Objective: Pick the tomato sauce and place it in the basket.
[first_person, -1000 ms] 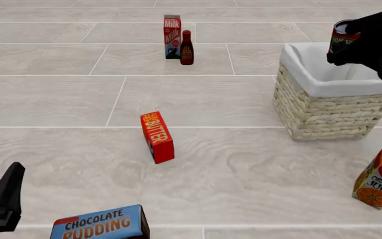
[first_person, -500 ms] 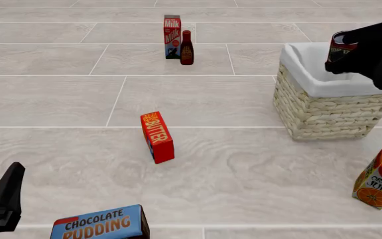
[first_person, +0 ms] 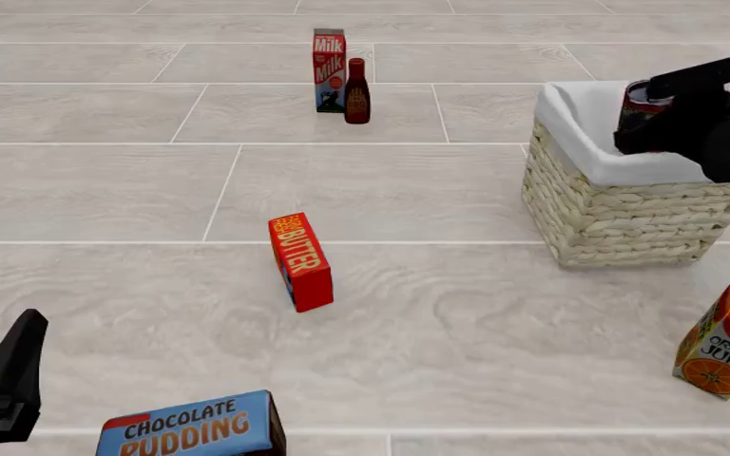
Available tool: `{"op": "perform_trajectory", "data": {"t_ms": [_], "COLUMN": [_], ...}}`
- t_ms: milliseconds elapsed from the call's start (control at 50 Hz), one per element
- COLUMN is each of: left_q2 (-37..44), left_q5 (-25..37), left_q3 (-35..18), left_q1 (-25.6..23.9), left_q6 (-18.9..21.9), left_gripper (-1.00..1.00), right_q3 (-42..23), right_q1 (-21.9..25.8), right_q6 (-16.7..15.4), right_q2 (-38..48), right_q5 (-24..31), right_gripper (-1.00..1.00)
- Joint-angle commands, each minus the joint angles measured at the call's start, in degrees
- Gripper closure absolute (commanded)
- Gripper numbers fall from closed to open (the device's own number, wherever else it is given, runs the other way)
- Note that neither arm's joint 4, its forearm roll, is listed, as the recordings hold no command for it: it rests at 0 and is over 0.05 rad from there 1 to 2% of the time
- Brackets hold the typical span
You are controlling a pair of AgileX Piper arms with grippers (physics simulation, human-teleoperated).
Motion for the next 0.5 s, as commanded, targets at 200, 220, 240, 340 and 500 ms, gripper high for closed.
{"op": "perform_trajectory", "data": {"t_ms": [200, 220, 240, 340, 500], "left_q2": [0.0, 0.0, 0.0, 0.0, 0.0], "left_q5": [0.0, 0.0, 0.0, 0.0, 0.0], "left_q3": [0.0, 0.0, 0.0, 0.0, 0.0], "left_q1": [0.0, 0.0, 0.0, 0.0, 0.0], "left_q6": [0.0, 0.0, 0.0, 0.0, 0.0], "left_gripper": [-1.0, -1.0, -1.0, -1.0, -1.0], "right_q3": [0.8, 0.8, 0.9, 1.0, 1.2], "right_q1": [-0.3, -0.3, -0.3, -0.3, -0.1], "right_q6": [0.0, 0.0, 0.0, -0.2, -0.4], "right_q2": [-0.5, -0.5, -0.6, -0.9, -1.8], "right_q5": [-1.0, -1.0, -1.0, -1.1, -0.9], "right_gripper": [-1.0, -1.0, -1.0, -1.0, -1.0]}}
